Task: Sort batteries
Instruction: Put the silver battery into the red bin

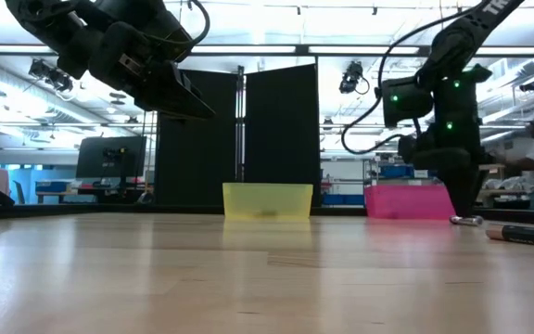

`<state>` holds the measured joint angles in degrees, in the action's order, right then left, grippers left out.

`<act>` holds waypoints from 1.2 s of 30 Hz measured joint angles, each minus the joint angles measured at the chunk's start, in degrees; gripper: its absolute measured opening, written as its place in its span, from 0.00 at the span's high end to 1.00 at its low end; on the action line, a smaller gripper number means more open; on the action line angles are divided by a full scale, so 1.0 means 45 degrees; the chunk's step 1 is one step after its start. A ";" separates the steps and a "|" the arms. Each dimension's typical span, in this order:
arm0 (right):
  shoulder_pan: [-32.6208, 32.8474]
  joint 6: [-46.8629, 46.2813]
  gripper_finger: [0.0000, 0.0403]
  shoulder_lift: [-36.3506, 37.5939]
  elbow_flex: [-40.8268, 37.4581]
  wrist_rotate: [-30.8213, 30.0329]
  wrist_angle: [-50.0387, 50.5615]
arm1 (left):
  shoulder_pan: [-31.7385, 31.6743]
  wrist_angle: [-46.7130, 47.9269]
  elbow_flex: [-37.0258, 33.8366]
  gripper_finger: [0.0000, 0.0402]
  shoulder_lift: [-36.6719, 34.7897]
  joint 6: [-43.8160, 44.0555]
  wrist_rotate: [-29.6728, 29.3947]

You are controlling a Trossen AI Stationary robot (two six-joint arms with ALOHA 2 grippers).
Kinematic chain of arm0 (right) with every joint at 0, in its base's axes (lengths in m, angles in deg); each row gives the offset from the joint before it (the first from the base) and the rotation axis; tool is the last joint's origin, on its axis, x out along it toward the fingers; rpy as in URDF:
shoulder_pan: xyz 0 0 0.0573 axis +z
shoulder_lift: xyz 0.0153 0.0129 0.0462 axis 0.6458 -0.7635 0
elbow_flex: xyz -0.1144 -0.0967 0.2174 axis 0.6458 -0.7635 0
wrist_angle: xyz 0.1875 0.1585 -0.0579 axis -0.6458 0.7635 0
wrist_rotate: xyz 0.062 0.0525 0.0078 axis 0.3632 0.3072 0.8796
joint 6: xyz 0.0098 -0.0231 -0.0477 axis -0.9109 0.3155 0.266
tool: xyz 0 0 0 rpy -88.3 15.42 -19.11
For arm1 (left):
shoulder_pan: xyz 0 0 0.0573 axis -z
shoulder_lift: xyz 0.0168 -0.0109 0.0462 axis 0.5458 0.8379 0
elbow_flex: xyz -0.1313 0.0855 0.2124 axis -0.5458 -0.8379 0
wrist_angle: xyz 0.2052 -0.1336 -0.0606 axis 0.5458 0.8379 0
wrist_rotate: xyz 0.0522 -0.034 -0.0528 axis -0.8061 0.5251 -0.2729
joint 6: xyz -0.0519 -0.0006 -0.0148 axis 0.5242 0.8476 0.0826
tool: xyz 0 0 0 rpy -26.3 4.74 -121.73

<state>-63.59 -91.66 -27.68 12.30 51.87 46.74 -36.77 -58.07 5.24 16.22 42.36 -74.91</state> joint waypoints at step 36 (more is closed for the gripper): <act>0.0542 0.2087 0.87 -0.0043 0.0851 -0.0767 -0.1022 | 0.0012 -0.0223 0.0000 0.99 0.0000 0.0023 -0.0022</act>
<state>-61.15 -82.27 -27.88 16.13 48.42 42.14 -36.72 -59.08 5.24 16.22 42.46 -75.01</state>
